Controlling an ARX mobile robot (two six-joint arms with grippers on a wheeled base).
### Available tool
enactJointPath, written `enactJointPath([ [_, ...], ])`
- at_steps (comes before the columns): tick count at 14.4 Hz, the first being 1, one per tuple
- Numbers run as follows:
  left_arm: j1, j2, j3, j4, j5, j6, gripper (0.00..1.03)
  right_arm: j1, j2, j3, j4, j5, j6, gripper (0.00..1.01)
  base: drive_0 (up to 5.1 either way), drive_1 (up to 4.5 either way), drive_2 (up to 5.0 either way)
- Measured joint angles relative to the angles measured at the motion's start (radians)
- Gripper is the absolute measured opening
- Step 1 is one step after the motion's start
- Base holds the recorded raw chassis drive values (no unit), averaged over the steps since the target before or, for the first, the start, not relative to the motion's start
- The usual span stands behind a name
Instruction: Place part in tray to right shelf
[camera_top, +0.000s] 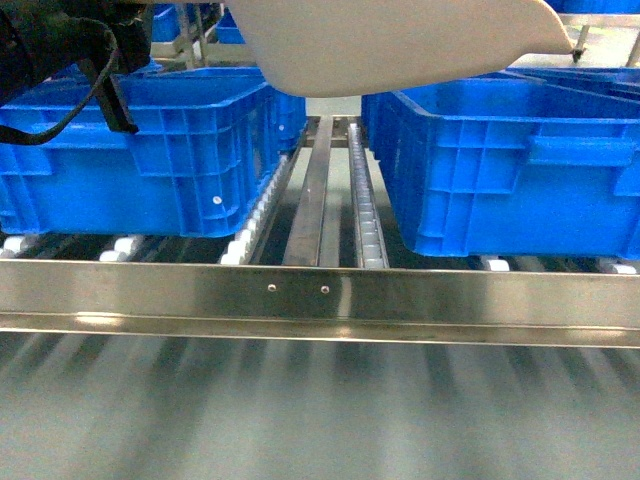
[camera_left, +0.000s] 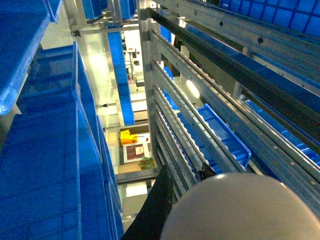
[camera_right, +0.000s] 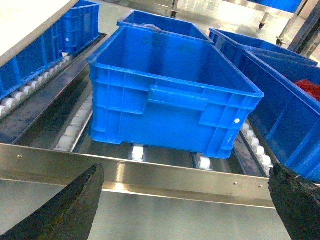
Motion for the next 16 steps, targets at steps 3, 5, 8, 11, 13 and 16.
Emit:
enactJointPath([
  [3, 0.0, 0.0, 0.0, 0.0, 0.0, 0.0, 0.12, 0.0, 0.0, 0.0, 0.0, 0.0, 0.0, 0.98, 0.1, 4.36, -4.2],
  [5, 0.0, 0.0, 0.0, 0.0, 0.0, 0.0, 0.12, 0.0, 0.0, 0.0, 0.0, 0.0, 0.0, 0.98, 0.1, 4.36, -4.2],
  [8, 0.0, 0.0, 0.0, 0.0, 0.0, 0.0, 0.12, 0.0, 0.0, 0.0, 0.0, 0.0, 0.0, 0.98, 0.1, 2.91, -2.8],
  [11, 0.0, -0.063, 0.027, -0.292, 0.019, 0.107, 0.12, 0.0, 0.0, 0.0, 0.0, 0.0, 0.0, 0.98, 0.0, 0.0, 0.0],
  [13, -0.005, -0.103, 0.029, -0.333, 0.015, 0.185, 0.12, 0.0, 0.0, 0.0, 0.0, 0.0, 0.0, 0.98, 0.0, 0.0, 0.0],
  [16, 0.016, -0.153, 0.032, -0.26, -0.009, 0.192, 0.12, 0.0, 0.0, 0.0, 0.0, 0.0, 0.0, 0.98, 0.0, 0.0, 0.0],
])
